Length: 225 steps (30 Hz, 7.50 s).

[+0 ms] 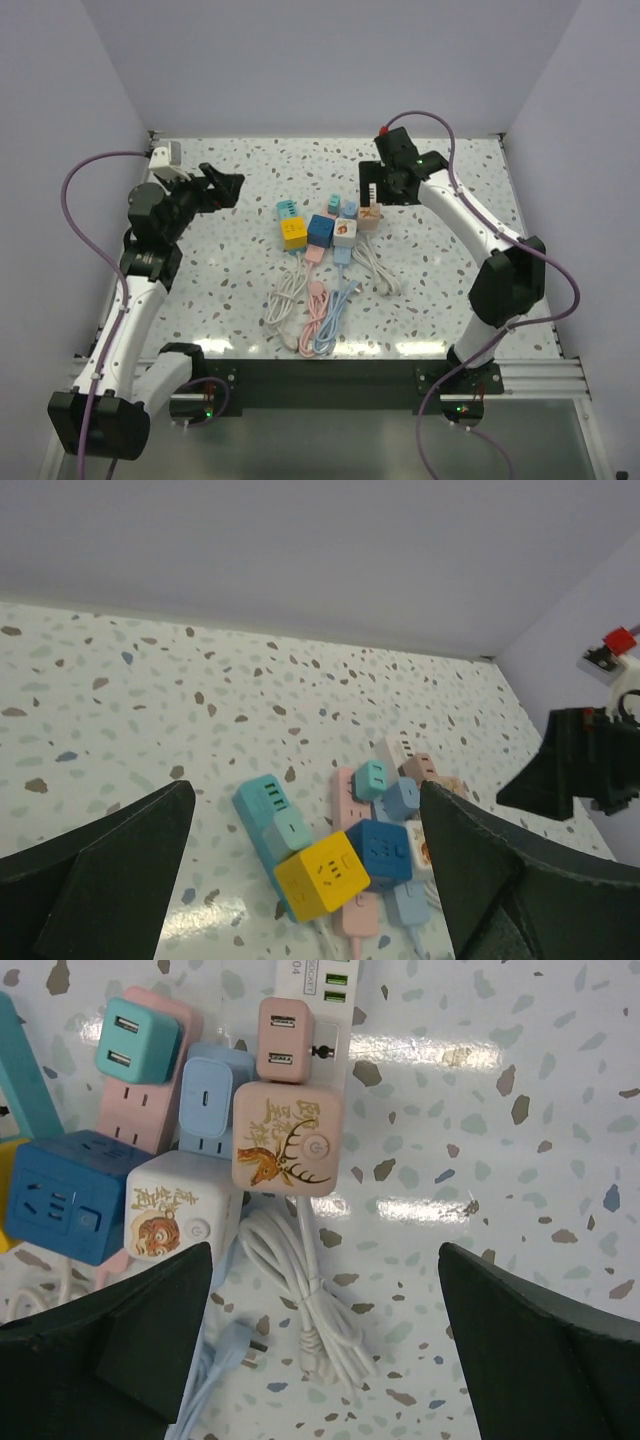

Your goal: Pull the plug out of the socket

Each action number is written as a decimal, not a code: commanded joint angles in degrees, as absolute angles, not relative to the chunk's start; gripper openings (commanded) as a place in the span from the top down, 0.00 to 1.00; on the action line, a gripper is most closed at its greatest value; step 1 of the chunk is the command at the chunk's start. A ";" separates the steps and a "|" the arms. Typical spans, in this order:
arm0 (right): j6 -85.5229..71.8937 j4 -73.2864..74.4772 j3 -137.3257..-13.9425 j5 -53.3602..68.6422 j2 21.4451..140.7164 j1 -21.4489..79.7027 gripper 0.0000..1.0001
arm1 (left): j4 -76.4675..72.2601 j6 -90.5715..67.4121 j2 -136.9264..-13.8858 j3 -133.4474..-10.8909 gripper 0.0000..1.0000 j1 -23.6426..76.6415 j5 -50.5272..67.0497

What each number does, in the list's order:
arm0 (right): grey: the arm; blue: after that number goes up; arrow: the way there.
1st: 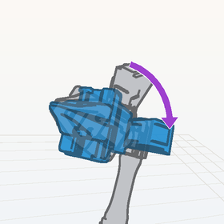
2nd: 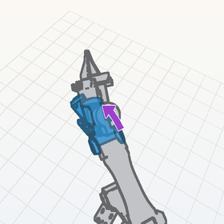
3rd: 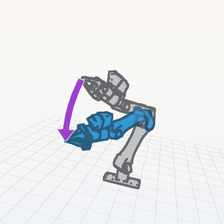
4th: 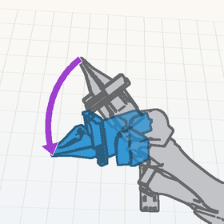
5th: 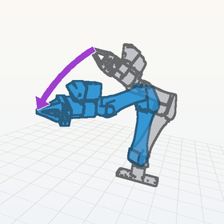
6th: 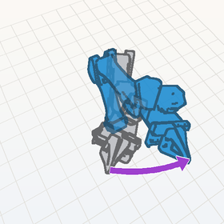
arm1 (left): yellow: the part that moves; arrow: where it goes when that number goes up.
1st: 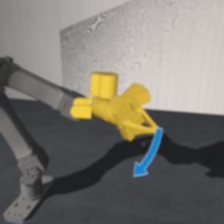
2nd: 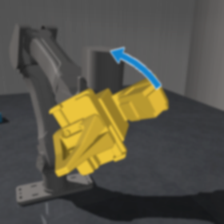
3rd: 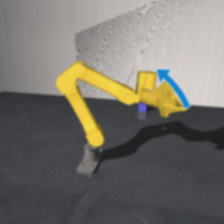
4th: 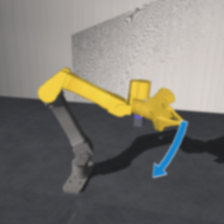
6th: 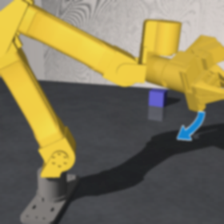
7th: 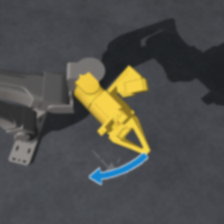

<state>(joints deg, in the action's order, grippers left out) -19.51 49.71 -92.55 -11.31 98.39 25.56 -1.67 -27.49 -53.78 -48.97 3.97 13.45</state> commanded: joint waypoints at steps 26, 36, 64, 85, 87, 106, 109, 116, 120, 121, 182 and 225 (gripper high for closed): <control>-27.16 44.83 -98.18 -18.47 117.06 28.13 0.20 | 8.52 -29.00 -47.11 -46.67 0.00 6.33 19.16; -27.51 42.10 -96.86 -15.74 119.71 26.54 0.43 | 8.70 -28.48 -48.60 -47.72 0.00 6.33 21.00; -36.73 7.91 -65.31 46.84 88.09 5.71 1.00 | -0.95 -33.66 -80.85 -67.50 0.00 24.52 32.78; -55.99 -16.96 -57.92 65.92 79.81 6.15 1.00 | -41.22 -53.00 -95.00 -63.10 0.00 26.45 44.74; -56.25 -17.31 -57.66 66.70 79.54 6.41 1.00 | -42.71 -53.35 -95.97 -63.98 0.00 26.63 44.82; -56.17 -16.98 -58.01 67.67 81.12 8.53 1.00 | -65.12 -67.75 -103.18 -61.09 0.51 30.59 45.18; -53.36 -13.28 -58.10 67.33 80.69 8.53 1.00 | -67.15 -69.08 -102.92 -59.77 0.63 30.06 44.56; -47.13 -6.26 -59.94 66.62 80.86 8.00 1.00 | -65.82 -68.37 -102.31 -59.07 1.00 28.05 44.65; -43.51 -0.44 -62.22 65.31 82.35 4.67 1.00 | -67.59 -70.14 -100.47 -54.68 1.00 19.98 47.45; -43.59 -0.70 -62.23 65.22 83.40 3.88 1.00 | -65.93 -69.53 -100.20 -54.49 1.00 18.82 48.33; -14.06 42.19 -76.64 15.74 70.14 11.25 1.00 | 3.00 -48.34 -111.36 -96.51 0.00 33.83 25.14; -21.97 27.86 -68.47 19.50 66.62 16.08 1.00 | -16.34 -61.08 -109.33 -83.93 0.17 42.01 9.14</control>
